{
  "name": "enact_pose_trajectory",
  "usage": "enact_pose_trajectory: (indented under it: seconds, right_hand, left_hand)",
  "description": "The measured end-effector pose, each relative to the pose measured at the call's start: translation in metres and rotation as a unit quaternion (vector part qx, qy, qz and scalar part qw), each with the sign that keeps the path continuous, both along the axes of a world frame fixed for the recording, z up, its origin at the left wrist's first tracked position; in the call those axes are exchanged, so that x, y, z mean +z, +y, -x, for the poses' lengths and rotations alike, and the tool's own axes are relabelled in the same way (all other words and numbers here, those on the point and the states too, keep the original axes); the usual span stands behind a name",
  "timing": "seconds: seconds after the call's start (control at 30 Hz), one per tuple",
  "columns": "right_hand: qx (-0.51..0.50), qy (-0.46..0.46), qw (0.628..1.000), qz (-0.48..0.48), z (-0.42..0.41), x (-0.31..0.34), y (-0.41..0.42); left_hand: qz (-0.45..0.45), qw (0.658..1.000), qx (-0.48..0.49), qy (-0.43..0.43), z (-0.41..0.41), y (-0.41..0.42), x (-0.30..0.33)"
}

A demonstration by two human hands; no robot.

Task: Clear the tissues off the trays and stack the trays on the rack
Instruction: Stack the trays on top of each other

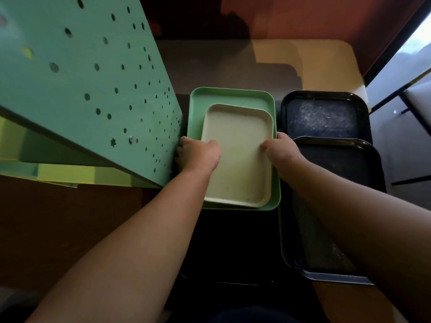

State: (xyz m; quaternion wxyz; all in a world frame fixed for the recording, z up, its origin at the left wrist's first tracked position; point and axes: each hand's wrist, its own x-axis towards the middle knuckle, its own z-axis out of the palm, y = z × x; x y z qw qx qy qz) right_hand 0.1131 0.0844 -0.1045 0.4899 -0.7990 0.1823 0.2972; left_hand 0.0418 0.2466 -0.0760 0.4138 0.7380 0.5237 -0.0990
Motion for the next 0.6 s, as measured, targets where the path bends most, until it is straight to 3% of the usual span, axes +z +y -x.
enact_pose_trajectory:
  seconds: [0.27,0.6]
  right_hand:
    - [0.006,-0.011,0.999,0.037,-0.001,-0.008,0.005]
    - [-0.022,-0.001,1.0,-0.012,-0.003,-0.002,0.008]
  left_hand:
    - [0.006,1.0,0.008,0.014,0.0,0.001,-0.017]
    - [0.045,0.999,0.021,-0.001,-0.002,0.007,-0.014]
